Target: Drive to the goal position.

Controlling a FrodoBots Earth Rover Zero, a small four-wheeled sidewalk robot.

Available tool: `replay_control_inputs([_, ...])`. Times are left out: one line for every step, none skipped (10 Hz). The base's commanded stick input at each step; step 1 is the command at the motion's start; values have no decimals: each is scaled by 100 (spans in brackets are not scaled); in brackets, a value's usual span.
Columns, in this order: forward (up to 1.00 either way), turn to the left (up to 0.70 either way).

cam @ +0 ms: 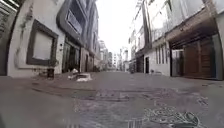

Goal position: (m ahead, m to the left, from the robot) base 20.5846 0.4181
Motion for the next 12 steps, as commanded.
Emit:
replay_control_inputs([100, 6])
replay_control_inputs([100, 6])
replay_control_inputs([100, 6])
replay_control_inputs([100, 6])
replay_control_inputs([100, -22])
replay_control_inputs([100, -34])
replay_control_inputs([100, -34])
replay_control_inputs([100, -34])
replay_control_inputs([100, -34])
replay_control_inputs([100, -10])
replay_control_inputs([100, 6])
replay_control_inputs([100, 6])
